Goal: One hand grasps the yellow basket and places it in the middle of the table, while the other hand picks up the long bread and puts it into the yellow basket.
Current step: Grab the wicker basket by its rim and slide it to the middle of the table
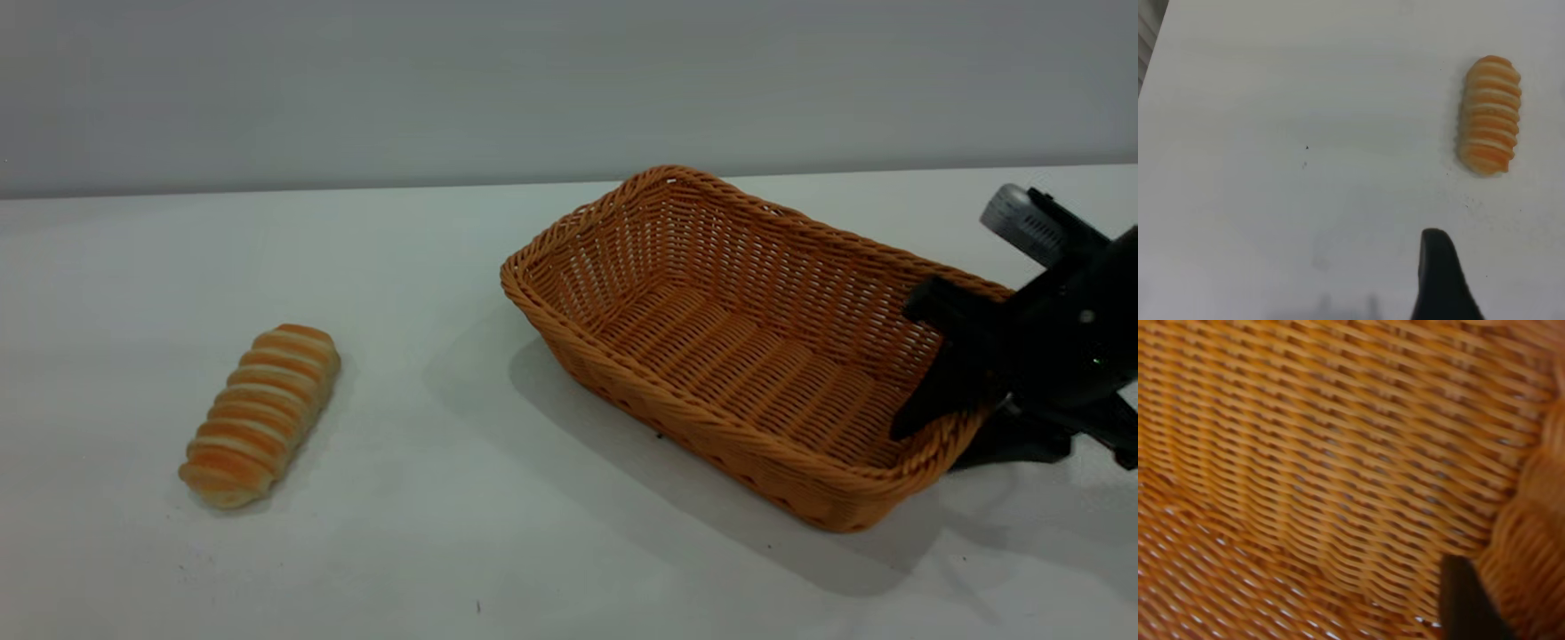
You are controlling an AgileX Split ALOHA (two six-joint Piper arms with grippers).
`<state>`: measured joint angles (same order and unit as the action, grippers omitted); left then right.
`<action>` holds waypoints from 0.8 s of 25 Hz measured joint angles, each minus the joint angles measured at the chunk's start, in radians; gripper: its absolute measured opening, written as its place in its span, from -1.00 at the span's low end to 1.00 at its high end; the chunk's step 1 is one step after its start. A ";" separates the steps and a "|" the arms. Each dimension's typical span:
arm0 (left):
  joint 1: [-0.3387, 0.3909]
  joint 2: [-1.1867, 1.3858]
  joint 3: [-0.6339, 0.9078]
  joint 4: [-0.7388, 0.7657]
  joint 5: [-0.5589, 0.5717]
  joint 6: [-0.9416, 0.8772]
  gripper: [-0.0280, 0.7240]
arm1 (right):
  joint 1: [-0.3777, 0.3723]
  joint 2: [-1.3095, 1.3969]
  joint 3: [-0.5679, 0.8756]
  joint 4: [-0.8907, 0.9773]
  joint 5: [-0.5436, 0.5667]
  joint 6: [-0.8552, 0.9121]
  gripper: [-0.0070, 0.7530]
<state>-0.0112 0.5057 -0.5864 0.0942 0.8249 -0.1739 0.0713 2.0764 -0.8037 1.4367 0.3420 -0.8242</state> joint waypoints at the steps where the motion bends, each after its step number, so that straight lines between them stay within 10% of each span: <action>1: 0.000 0.000 0.000 0.000 0.001 0.000 0.38 | 0.000 0.000 0.000 0.005 -0.003 0.009 -0.39; 3: 0.000 0.000 0.000 0.000 0.001 0.000 0.38 | 0.000 -0.001 -0.001 0.013 -0.007 0.014 -0.71; 10: 0.000 0.000 0.000 0.000 0.002 0.000 0.38 | 0.004 -0.006 -0.094 -0.104 0.025 0.020 -0.73; 20: 0.000 0.000 0.000 0.000 0.003 0.000 0.38 | 0.128 0.047 -0.395 -0.795 0.220 0.589 -0.73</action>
<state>-0.0112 0.5057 -0.5864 0.0942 0.8278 -0.1739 0.1996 2.1230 -1.1989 0.6420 0.5624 -0.2353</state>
